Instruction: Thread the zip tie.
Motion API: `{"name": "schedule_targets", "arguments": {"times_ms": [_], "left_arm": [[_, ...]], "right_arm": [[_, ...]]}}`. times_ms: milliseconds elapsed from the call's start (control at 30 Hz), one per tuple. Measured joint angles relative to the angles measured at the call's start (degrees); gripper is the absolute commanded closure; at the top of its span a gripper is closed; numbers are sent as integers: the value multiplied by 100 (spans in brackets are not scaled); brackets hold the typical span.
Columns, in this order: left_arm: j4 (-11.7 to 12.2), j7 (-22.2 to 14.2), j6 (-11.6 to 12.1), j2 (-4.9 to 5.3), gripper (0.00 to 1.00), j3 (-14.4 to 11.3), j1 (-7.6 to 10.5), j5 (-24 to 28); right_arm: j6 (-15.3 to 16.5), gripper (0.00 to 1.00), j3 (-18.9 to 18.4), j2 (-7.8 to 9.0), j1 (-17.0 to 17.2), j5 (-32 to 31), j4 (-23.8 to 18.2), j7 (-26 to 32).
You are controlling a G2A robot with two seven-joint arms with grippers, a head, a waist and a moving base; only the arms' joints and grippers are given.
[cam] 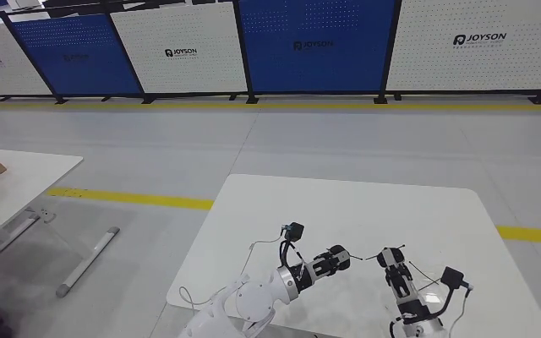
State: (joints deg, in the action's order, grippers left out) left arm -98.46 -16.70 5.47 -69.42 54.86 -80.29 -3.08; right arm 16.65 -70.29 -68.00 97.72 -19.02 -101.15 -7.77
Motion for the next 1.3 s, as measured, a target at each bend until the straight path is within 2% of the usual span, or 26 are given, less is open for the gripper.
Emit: {"name": "schedule_targets", "arguments": {"times_ms": [200,1300], "left_arm": [[0,0,0,0,100,0,0,0],[0,0,0,0,100,0,0,0]], "right_arm": [[-44,100,96,-35,-146,52,133,141],[27,100,-29,-72,-53,98,14,92]]}}
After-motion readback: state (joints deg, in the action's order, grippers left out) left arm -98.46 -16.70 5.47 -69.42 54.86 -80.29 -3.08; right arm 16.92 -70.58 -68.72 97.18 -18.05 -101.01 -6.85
